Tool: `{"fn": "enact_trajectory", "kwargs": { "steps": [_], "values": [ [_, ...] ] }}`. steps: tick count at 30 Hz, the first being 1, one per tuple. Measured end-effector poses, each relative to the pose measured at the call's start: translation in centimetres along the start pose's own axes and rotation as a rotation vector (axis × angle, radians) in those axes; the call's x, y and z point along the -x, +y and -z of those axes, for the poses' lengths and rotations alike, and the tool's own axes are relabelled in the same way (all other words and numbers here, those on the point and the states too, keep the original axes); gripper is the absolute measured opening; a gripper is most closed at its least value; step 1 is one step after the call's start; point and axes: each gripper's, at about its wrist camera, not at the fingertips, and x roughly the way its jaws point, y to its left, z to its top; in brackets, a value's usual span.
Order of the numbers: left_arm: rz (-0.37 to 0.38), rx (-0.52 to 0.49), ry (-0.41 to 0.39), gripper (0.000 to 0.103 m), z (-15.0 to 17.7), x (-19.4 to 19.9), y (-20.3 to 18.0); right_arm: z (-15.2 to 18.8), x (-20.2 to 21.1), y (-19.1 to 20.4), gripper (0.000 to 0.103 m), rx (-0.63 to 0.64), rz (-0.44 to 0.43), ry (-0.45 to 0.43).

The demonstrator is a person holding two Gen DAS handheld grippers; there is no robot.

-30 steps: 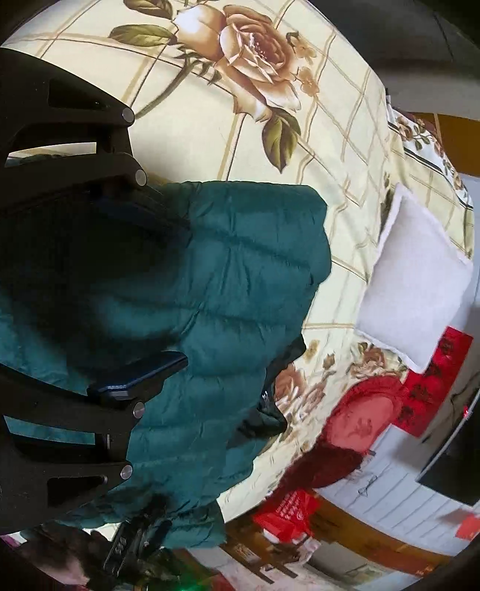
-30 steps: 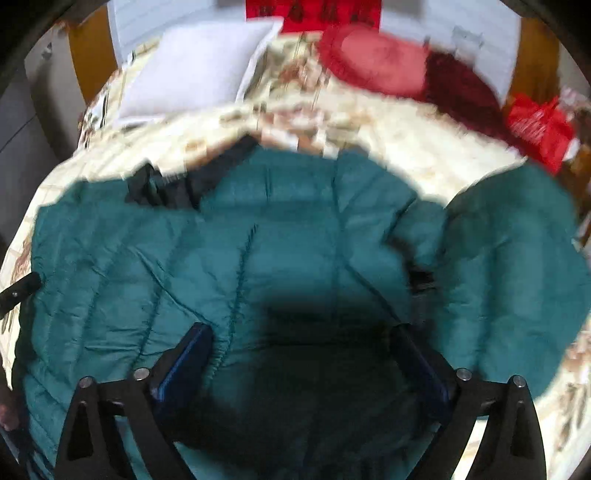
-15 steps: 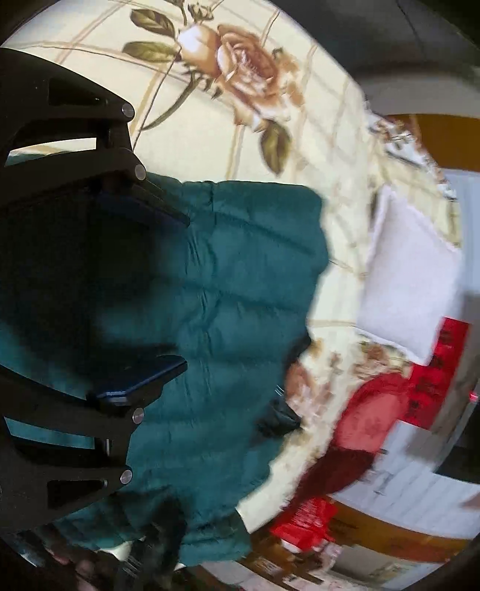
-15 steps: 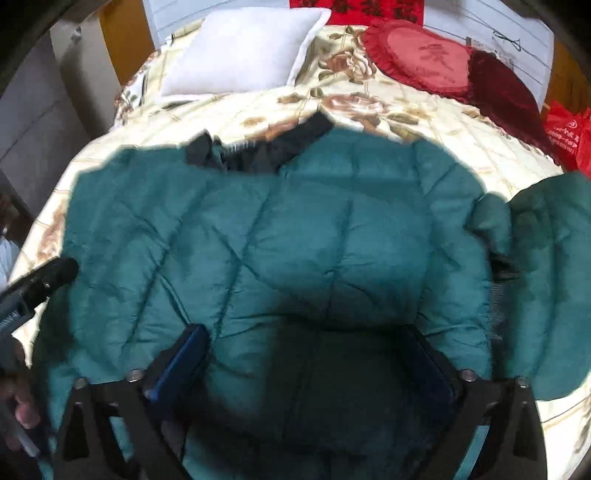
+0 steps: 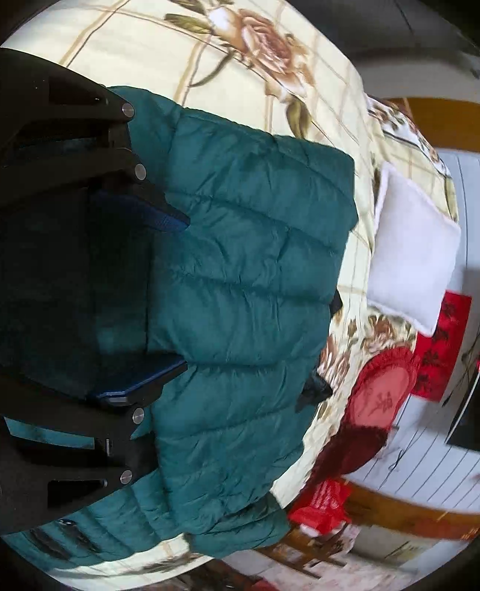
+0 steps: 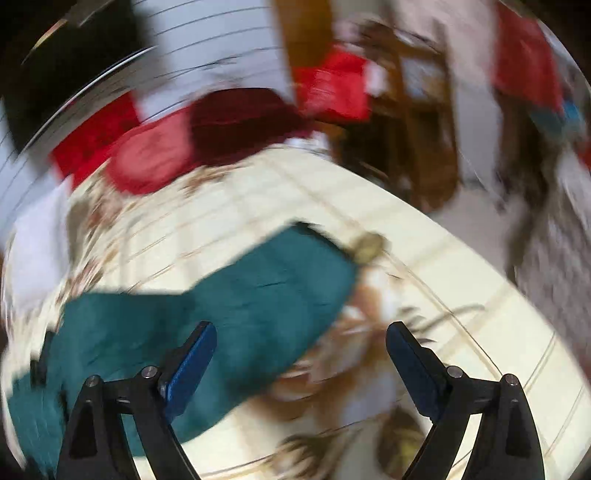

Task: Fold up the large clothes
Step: 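Grasp the other sleeve cuff with the right tool and lift it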

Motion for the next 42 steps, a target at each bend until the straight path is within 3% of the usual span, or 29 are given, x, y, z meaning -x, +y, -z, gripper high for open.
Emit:
{"fn": "enact_trajectory", "kwargs": {
  "steps": [4, 10, 16, 18, 20, 21, 22, 25, 29, 37, 42],
  "values": [
    [-0.023, -0.015, -0.006, 0.07, 0.1, 0.1, -0.4, -0.8, -2.7, -2.6, 0.092, -0.065, -0.02, 0.053],
    [-0.024, -0.012, -0.011, 0.07, 0.2, 0.2, -0.4, -1.8, -7.1, -2.2, 0.092, -0.076, 0.0, 0.113],
    [-0.023, -0.011, -0.016, 0.07, 0.3, 0.3, -0.5, -2.0, -9.1, -1.0, 0.092, -0.032, 0.004, 0.067],
    [-0.022, -0.01, -0.015, 0.07, 0.2, 0.4, -0.5, -1.8, -9.4, -0.7, 0.088, -0.016, 0.008, 0.042],
    [-0.022, -0.011, -0.015, 0.07, 0.3, 0.3, -0.5, -1.6, -9.3, -0.5, 0.028, -0.018, -0.034, 0.017],
    [-0.021, -0.01, -0.014, 0.07, 0.2, 0.3, -0.5, -1.5, -9.4, -0.7, 0.028, -0.031, -0.049, 0.024],
    [-0.017, -0.01, -0.012, 0.07, 0.2, 0.3, -0.4, -1.4, -9.0, -0.7, 0.018, -0.04, -0.05, 0.01],
    [0.001, -0.022, 0.012, 0.07, 0.6, 0.3, -0.4, -0.8, -6.7, -0.5, 0.012, -0.033, -0.037, -0.054],
    [0.017, -0.084, 0.032, 0.07, 1.5, 1.0, -0.9, -0.3, -1.5, -2.5, 0.011, -0.077, 0.047, -0.125],
    [0.077, -0.201, 0.074, 0.07, 2.6, 2.0, -0.2, 3.1, 8.3, -7.7, 0.01, -0.036, 0.161, -0.093],
    [0.123, -0.151, 0.098, 0.07, 3.5, 2.7, 0.3, 4.8, 14.5, -10.6, 0.01, 0.0, 0.2, -0.122]
  ]
}}
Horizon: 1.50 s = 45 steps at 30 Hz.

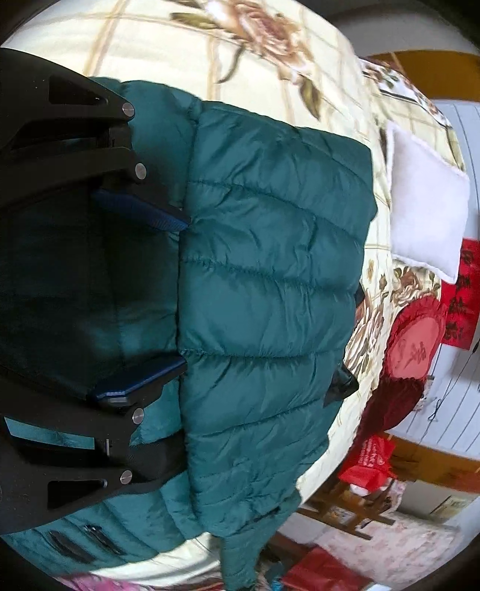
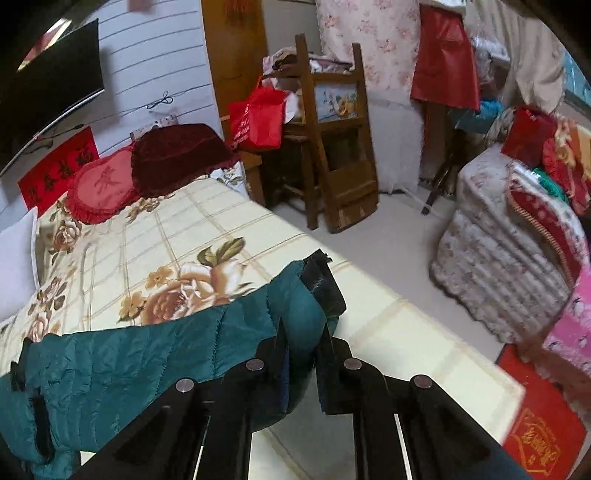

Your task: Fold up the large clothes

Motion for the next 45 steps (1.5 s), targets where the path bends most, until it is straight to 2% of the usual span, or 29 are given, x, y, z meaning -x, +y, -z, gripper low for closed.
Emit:
{"fn": "enact_trajectory", "kwargs": {
  "steps": [2, 4, 8, 12, 14, 16, 18, 19, 21, 24, 26, 27, 28, 29, 30, 31, 32, 36, 37, 40, 42, 45],
  "values": [
    [-0.01, 0.048, -0.01, 0.07, 0.6, 0.5, -0.1, -0.3, 2.0, 0.3, 0.01, 0.025, -0.009, -0.04],
    [-0.018, 0.082, -0.02, 0.07, 1.0, 0.8, -0.2, -1.1, 4.8, 2.8, 0.01, 0.07, -0.041, -0.103],
    [-0.029, 0.111, -0.025, 0.071, 1.6, 1.2, -0.5, -1.1, 10.2, 10.8, 0.01, 0.151, -0.203, -0.203],
    [-0.029, 0.129, -0.033, 0.071, 1.6, 1.6, -0.4, 2.1, 15.4, 20.1, 0.01, 0.252, -0.419, -0.255],
    [-0.007, 0.147, -0.051, 0.071, 1.6, 2.8, 0.0, 4.7, 16.3, 24.2, 0.01, 0.285, -0.532, -0.229],
    [0.0, 0.171, -0.083, 0.071, 1.3, 4.2, 0.4, 7.6, 15.8, 27.6, 0.01, 0.326, -0.604, -0.196],
    [-0.011, 0.178, -0.105, 0.071, 0.5, 5.6, 0.8, 10.4, 14.3, 30.1, 0.01, 0.349, -0.674, -0.134],
    [-0.011, 0.176, -0.106, 0.071, 0.2, 5.8, 1.0, 12.5, 13.1, 31.5, 0.01, 0.368, -0.738, -0.08],
    [-0.002, 0.164, -0.118, 0.071, -1.1, 6.2, 0.8, 16.1, 11.3, 33.5, 0.01, 0.411, -0.79, -0.013],
    [0.038, 0.153, -0.104, 0.071, -2.9, 5.6, -0.3, 21.0, 8.5, 35.7, 0.01, 0.477, -0.739, 0.083],
    [0.113, 0.17, -0.074, 0.071, -4.0, 4.4, -1.4, 22.5, 7.1, 36.2, 0.013, 0.474, -0.705, 0.145],
    [0.152, 0.185, -0.056, 0.071, -4.4, 3.7, -2.0, 22.8, 7.0, 35.9, 0.016, 0.452, -0.724, 0.152],
    [0.187, 0.196, -0.039, 0.071, -4.6, 3.1, -2.7, 22.6, 6.9, 35.4, 0.028, 0.423, -0.76, 0.159],
    [0.215, 0.2, -0.028, 0.071, -4.8, 2.8, -3.2, 22.5, 7.0, 34.9, 0.048, 0.395, -0.791, 0.168],
    [0.262, 0.203, -0.007, 0.071, -4.9, 2.2, -4.2, 22.2, 6.9, 34.5, 0.057, 0.382, -0.803, 0.166],
    [0.281, 0.201, 0.008, 0.071, -4.9, 1.9, -5.0, 22.2, 7.1, 34.0, 0.076, 0.368, -0.81, 0.155],
    [0.301, 0.19, 0.021, 0.071, -4.8, 1.6, -6.1, 22.2, 7.3, 33.9, 0.083, 0.366, -0.811, 0.151],
    [0.334, 0.08, 0.052, 0.071, -3.9, 1.4, -10.5, 22.6, 10.8, 32.8, 0.083, 0.409, -0.799, 0.117],
    [0.337, 0.049, 0.05, 0.071, -3.7, 1.6, -11.5, 22.7, 11.8, 31.9, 0.083, 0.413, -0.774, 0.097],
    [0.364, 0.011, 0.062, 0.071, -3.2, 1.3, -13.4, 23.2, 13.9, 28.8, 0.083, 0.394, -0.653, 0.025],
    [0.373, 0.0, 0.079, 0.071, -3.1, 0.6, -15.1, 23.9, 14.2, 26.4, 0.083, 0.369, -0.5, -0.009],
    [0.358, -0.023, 0.088, 0.071, -3.2, -0.7, -17.1, 23.6, 13.3, 24.1, 0.083, 0.309, -0.393, 0.016]
  ]
}}
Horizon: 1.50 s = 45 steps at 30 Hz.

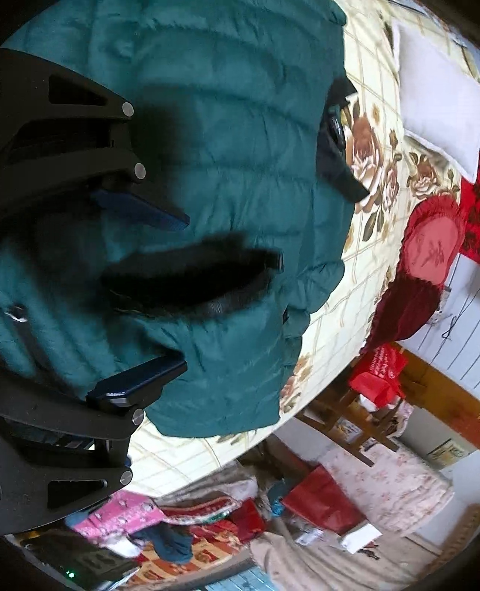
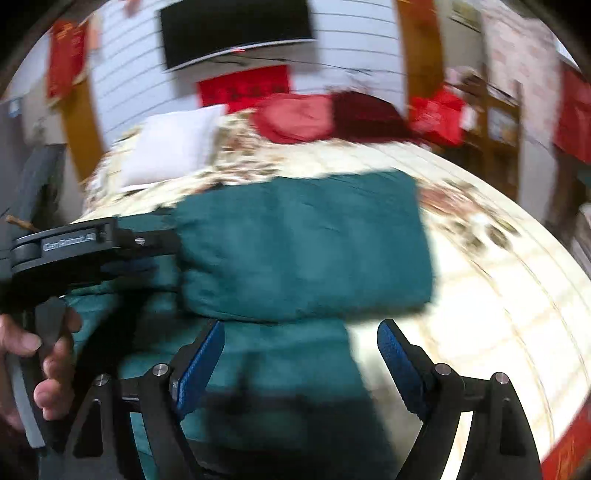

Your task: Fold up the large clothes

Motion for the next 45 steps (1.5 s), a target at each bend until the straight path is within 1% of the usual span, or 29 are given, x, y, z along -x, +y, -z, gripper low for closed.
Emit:
{"fn": "enact_trajectory", "kwargs": {
  "steps": [2, 3, 5, 6, 7, 8, 9, 10, 12, 14, 16, 17, 20, 22, 23, 25, 26, 27, 29, 30, 31, 32, 34, 35, 37, 39, 41, 43, 45],
  "values": [
    [-0.017, 0.011, 0.011, 0.071, -0.2, -1.0, -0.4, 0.1, -0.5, -0.7, 0.083, -0.003, 0.044, 0.023],
    [-0.009, 0.018, 0.005, 0.071, -0.1, -1.2, -0.5, 0.3, -0.7, -1.1, 0.083, 0.0, 0.055, 0.036],
    [0.002, 0.025, -0.032, 0.07, 0.3, -1.1, -0.7, 0.5, -1.1, -1.9, 0.083, -0.009, 0.07, 0.08],
    [-0.004, 0.023, -0.048, 0.066, 0.4, -1.2, -0.8, 0.7, -1.4, -2.3, 0.083, -0.015, 0.074, 0.096],
    [-0.019, 0.02, -0.056, 0.034, 0.4, -1.3, -0.8, 0.8, -1.7, -2.5, 0.083, -0.023, 0.073, 0.114],
    [-0.023, 0.027, -0.034, 0.012, 0.3, -1.6, -0.8, 1.1, -1.7, -2.8, 0.083, -0.031, 0.069, 0.124],
    [-0.022, 0.046, -0.023, 0.012, 0.3, -1.8, -0.6, 1.2, -1.9, -3.1, 0.083, -0.037, 0.07, 0.128],
    [-0.019, 0.051, -0.034, 0.007, 0.3, -1.6, -0.4, 1.2, -2.0, -3.3, 0.083, -0.045, 0.076, 0.132],
    [-0.032, 0.027, -0.059, 0.006, 0.2, -0.5, -0.7, 1.2, -2.0, -3.6, 0.083, -0.061, 0.083, 0.131],
    [-0.024, 0.017, -0.081, 0.005, 0.1, 0.8, -1.1, 1.1, -1.9, -3.8, 0.083, -0.074, 0.099, 0.125],
    [0.004, 0.006, -0.12, 0.005, -0.3, 3.4, -1.1, 0.9, -1.9, -3.9, 0.083, -0.074, 0.117, 0.114],
    [0.012, -0.012, -0.151, 0.005, -0.6, 5.4, -1.1, 0.8, -1.9, -3.9, 0.083, -0.074, 0.127, 0.108],
    [0.015, -0.042, -0.211, 0.005, -1.2, 9.6, -0.3, 0.9, -1.5, -3.9, 0.083, -0.083, 0.147, 0.098],
    [-0.007, -0.036, -0.252, 0.005, -1.9, 13.0, 1.7, 0.9, -1.3, -3.9, 0.083, -0.089, 0.154, 0.093],
    [-0.017, -0.028, -0.267, 0.005, -2.0, 13.8, 2.4, 0.9, -1.3, -3.9, 0.083, -0.092, 0.156, 0.093],
    [-0.051, -0.018, -0.3, 0.005, -2.8, 16.5, 5.1, 0.9, -1.3, -3.9, 0.083, -0.096, 0.159, 0.091],
    [-0.067, -0.017, -0.308, 0.005, -2.9, 17.1, 5.9, 0.9, -1.4, -3.9, 0.083, -0.096, 0.161, 0.09],
    [-0.099, -0.01, -0.315, 0.005, -3.1, 17.9, 7.4, 0.9, -1.4, -3.7, 0.083, -0.094, 0.162, 0.091],
    [-0.129, 0.027, -0.307, 0.005, -3.2, 18.8, 10.6, 0.9, -1.5, -3.4, 0.083, -0.088, 0.161, 0.091],
    [-0.157, 0.038, -0.304, 0.005, -3.1, 18.9, 12.0, 0.7, -1.5, -3.4, 0.083, -0.085, 0.163, 0.09],
    [-0.171, 0.049, -0.3, 0.005, -2.9, 19.0, 12.9, 0.7, -1.5, -3.3, 0.083, -0.082, 0.165, 0.087],
    [-0.181, 0.079, -0.283, 0.005, -2.6, 18.8, 14.7, 0.7, -1.5, -3.3, 0.083, -0.081, 0.165, 0.086],
    [-0.207, 0.101, -0.256, 0.005, -1.8, 18.1, 16.8, 0.8, -1.5, -3.2, 0.083, -0.079, 0.17, 0.085],
    [-0.238, 0.11, -0.235, 0.005, -1.1, 17.2, 18.1, 0.8, -1.5, -3.1, 0.083, -0.077, 0.171, 0.085],
    [-0.241, 0.137, -0.198, 0.006, 0.1, 15.9, 19.7, 0.9, -1.6, -3.0, 0.083, -0.074, 0.172, 0.087],
    [-0.249, 0.174, -0.152, 0.006, 1.1, 14.6, 20.9, 0.8, -1.8, -2.9, 0.083, -0.07, 0.177, 0.09],
    [-0.269, 0.191, -0.122, 0.007, 1.9, 14.4, 21.3, 0.6, -1.7, -2.9, 0.083, -0.073, 0.174, 0.088],
    [-0.281, 0.176, -0.14, 0.007, 2.5, 15.3, 20.9, 0.4, -1.6, -2.8, 0.083, -0.081, 0.16, 0.074],
    [-0.318, 0.158, -0.203, 0.007, 2.8, 17.2, 20.0, 0.0, -1.2, -2.5, 0.081, -0.086, 0.123, 0.041]
  ]
}}
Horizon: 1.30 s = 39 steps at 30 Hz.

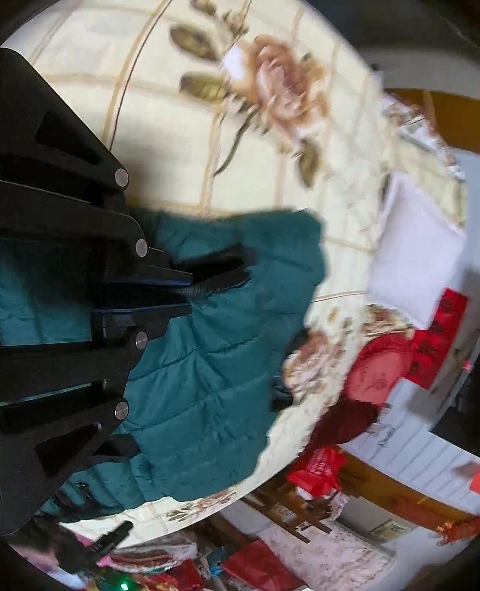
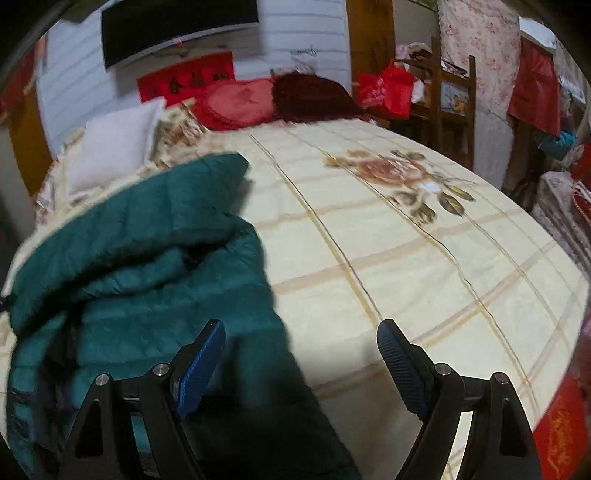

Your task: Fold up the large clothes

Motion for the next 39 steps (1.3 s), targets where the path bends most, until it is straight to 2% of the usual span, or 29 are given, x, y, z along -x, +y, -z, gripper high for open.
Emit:
{"fn": "enact_trajectory", "kwargs": {
  "steps": [2, 4, 9, 12, 15, 17, 19, 21, 24, 27, 28, 30, 32, 34, 37, 39],
  "values": [
    [-0.049, 0.014, -0.115, 0.007, -0.4, 2.6, -0.1, -1.0, 0.1, 0.3, 0.062, 0.01, -0.012, -0.032],
    [-0.072, 0.029, -0.176, 0.007, -1.1, 3.4, -0.9, -2.8, -0.1, 0.7, 0.058, 0.017, -0.038, -0.046],
    [-0.041, -0.061, -0.124, 0.007, -1.9, -0.4, -6.0, -8.2, -1.6, 3.6, 0.054, 0.067, -0.157, -0.099],
    [-0.145, -0.112, -0.074, 0.007, -0.8, -4.3, -7.4, -9.8, -3.7, 5.9, 0.05, 0.121, -0.207, -0.077],
    [-0.208, -0.099, -0.018, 0.007, 0.4, -7.2, -6.4, -9.8, -6.8, 8.3, 0.049, 0.214, -0.228, -0.032],
    [-0.232, -0.113, -0.025, 0.007, 1.2, -7.8, -5.7, -9.3, -8.9, 9.5, 0.049, 0.268, -0.252, 0.01],
    [-0.245, -0.131, -0.04, 0.007, 1.9, -8.2, -5.2, -8.5, -11.3, 10.4, 0.049, 0.34, -0.256, 0.074],
    [-0.226, -0.107, -0.035, 0.007, 2.1, -8.4, -4.8, -8.1, -13.1, 10.3, 0.05, 0.372, -0.262, 0.106],
    [-0.204, -0.069, -0.029, 0.007, 2.0, -8.6, -4.0, -8.6, -14.1, 9.4, 0.051, 0.344, -0.305, 0.146],
    [-0.235, -0.073, -0.033, 0.007, 1.9, -8.6, -4.4, -9.6, -13.5, 9.5, 0.05, 0.356, -0.312, 0.196],
    [-0.252, -0.079, -0.035, 0.007, 1.9, -8.6, -4.5, -10.3, -12.9, 9.3, 0.05, 0.333, -0.327, 0.182],
    [-0.27, -0.088, -0.038, 0.007, 1.9, -8.6, -4.8, -12.5, -11.3, 8.2, 0.05, 0.227, -0.355, 0.067],
    [-0.27, -0.084, -0.038, 0.007, 1.9, -8.6, -4.8, -14.4, -11.1, 7.8, 0.05, 0.131, -0.342, 0.003],
    [-0.27, -0.076, -0.038, 0.007, 1.9, -8.6, -4.6, -15.8, -12.7, 8.8, 0.05, 0.11, -0.308, 0.004],
    [-0.265, -0.069, -0.039, 0.007, 1.9, -8.6, -4.4, -16.1, -17.1, 10.9, 0.05, 0.145, -0.274, 0.098],
    [-0.256, -0.063, -0.04, 0.007, 1.8, -8.5, -4.3, -15.2, -20.0, 11.4, 0.051, 0.186, -0.213, 0.167]
  ]
}}
